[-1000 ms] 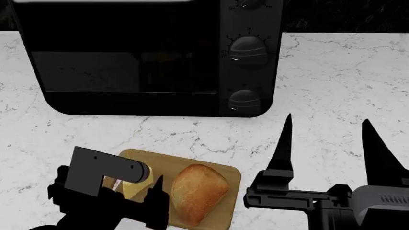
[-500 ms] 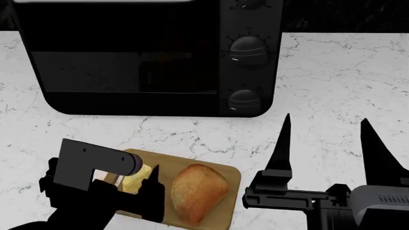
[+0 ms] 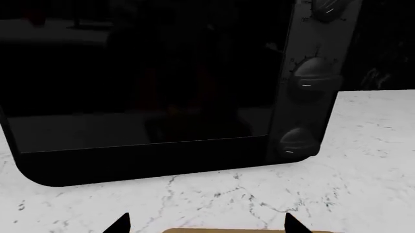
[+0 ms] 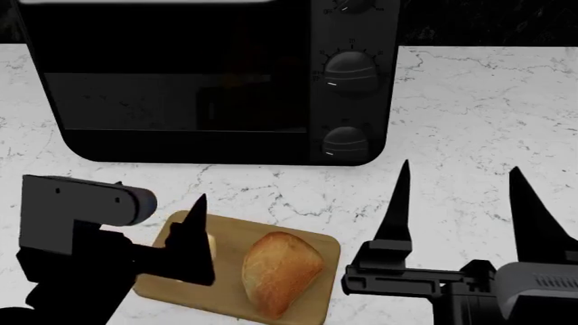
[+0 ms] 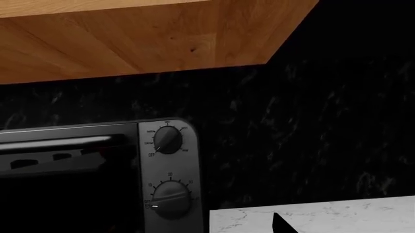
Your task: Place the bread and cheese on the cutting board.
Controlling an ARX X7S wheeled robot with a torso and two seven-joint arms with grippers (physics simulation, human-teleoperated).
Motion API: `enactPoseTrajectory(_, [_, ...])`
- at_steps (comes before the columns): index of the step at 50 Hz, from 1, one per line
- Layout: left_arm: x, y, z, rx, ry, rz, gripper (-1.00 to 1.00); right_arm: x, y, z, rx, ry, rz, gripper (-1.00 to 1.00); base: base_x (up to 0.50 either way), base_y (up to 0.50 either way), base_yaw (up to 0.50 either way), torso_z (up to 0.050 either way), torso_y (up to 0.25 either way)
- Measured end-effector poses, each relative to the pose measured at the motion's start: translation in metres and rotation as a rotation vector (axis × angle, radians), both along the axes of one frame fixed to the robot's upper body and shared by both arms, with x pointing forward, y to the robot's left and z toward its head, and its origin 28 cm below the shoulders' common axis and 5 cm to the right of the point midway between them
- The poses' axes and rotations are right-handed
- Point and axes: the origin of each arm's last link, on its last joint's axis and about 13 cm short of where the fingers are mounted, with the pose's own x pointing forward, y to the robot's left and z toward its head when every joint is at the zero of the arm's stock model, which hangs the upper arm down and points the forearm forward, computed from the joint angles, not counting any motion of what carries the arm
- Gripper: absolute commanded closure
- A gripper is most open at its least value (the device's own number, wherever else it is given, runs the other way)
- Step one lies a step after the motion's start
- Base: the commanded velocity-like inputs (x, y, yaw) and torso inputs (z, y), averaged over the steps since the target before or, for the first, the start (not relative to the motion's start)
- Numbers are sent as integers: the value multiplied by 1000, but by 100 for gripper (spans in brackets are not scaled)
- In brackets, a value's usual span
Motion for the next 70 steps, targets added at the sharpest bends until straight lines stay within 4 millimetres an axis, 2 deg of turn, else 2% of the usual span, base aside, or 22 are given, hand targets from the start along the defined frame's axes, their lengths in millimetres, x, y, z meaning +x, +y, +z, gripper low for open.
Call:
enactPoseTrajectory(34, [-26,20,2,-186,-179,1,-100,-1,6,3,-19,-7,24,-100,0,0,0,0,0])
enactPoseTrajectory(70, [-62,30,38,-302,-332,-26,-100,-15,7,18,-19,-71,29,-100,0,0,0,0,0])
